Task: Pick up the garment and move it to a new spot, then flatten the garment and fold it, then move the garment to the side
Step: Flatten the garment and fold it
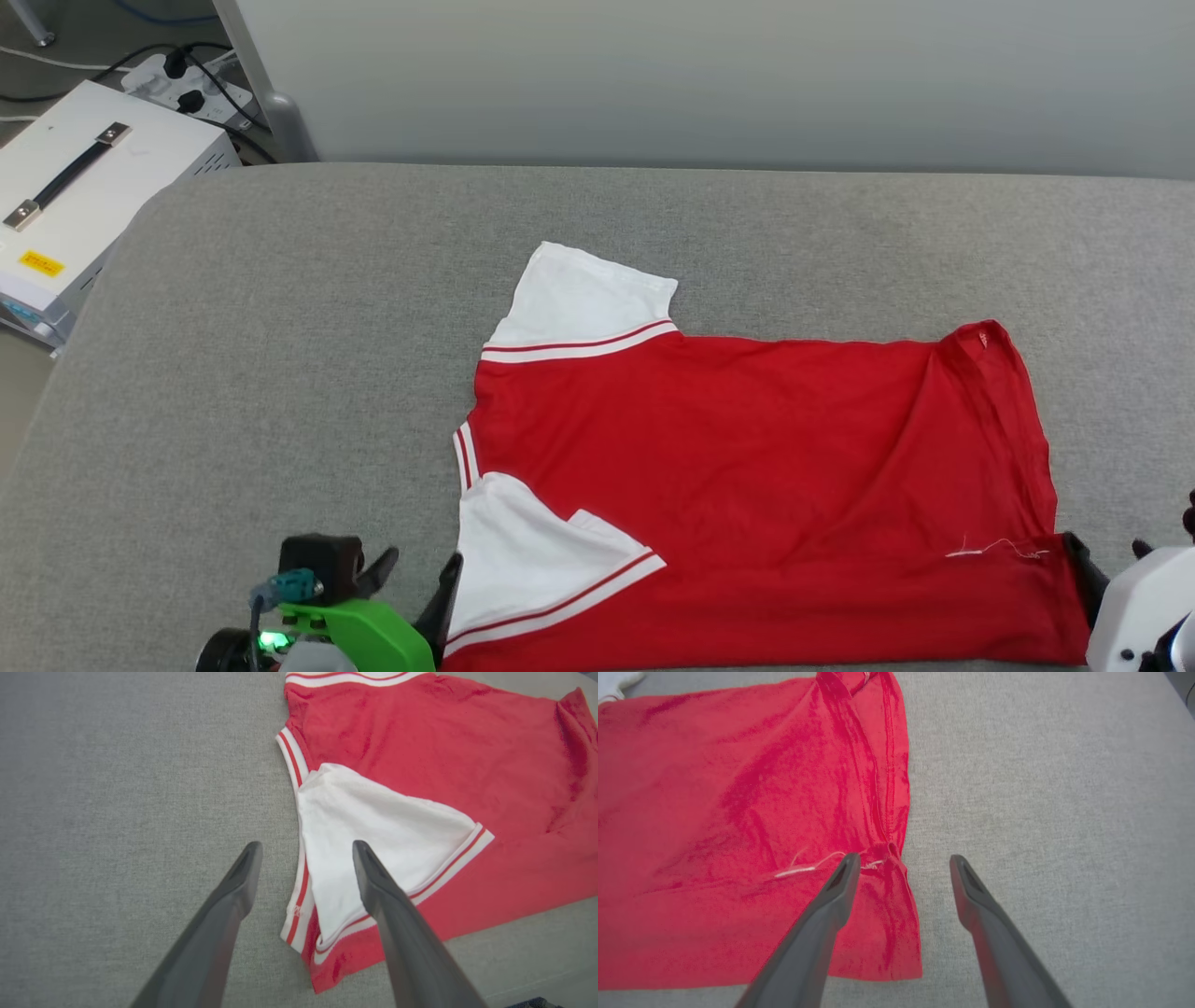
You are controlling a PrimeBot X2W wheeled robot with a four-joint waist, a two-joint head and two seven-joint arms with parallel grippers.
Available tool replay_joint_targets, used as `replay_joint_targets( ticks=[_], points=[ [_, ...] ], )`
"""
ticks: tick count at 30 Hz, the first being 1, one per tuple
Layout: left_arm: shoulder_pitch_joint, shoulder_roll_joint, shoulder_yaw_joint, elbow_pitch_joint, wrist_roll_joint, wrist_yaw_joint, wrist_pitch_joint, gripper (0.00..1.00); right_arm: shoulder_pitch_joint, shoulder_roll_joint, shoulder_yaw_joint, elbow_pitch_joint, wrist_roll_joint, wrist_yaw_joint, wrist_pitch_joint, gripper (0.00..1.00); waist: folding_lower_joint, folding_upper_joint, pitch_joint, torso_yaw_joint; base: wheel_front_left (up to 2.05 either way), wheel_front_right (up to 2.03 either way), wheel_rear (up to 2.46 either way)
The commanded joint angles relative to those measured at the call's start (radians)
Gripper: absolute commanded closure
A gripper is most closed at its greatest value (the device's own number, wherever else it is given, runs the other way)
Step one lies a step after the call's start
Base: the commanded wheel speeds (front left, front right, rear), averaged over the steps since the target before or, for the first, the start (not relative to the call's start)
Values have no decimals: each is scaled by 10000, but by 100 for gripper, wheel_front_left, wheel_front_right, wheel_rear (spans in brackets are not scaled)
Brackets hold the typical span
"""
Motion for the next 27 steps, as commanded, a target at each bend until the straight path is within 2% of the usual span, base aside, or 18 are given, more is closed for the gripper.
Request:
replay_joint_targets(
  ticks=[1, 8, 12, 16, 21, 27],
  points=[
    [-258, -150, 165, -37, 143, -60, -431, 0, -277, -54, 69, -219, 86, -80, -355, 0, 0, 116, -126, -18, 0, 0, 0],
    [-685, -396, 483, 45, 975, -140, -2876, 0, -670, -92, 602, -1102, 106, -80, -2328, 0, 0, 116, -351, -94, 0, 0, 0],
    [-761, -664, 588, 179, 1238, -116, -3800, 0, -660, -20, 868, -1212, 230, -80, -3530, 0, 0, 116, -368, -124, 0, 0, 0],
    [-777, -881, 755, 289, 1422, -204, -4109, 0, -543, 146, 1086, -1094, 253, -80, -4470, 0, 0, 116, -276, -149, 0, 0, 0],
    [-918, -1049, 949, 449, 1626, -458, -4190, 0, -577, 308, 1271, -977, 223, -80, -5047, 0, 0, 116, 11, -276, 0, 0, 0],
    [-2105, -762, 682, 602, 1960, -1156, -3812, 0, -1053, 362, 1676, -1177, 159, -80, -5201, 0, 0, 116, 1006, -737, 0, 0, 0]
  ],
)
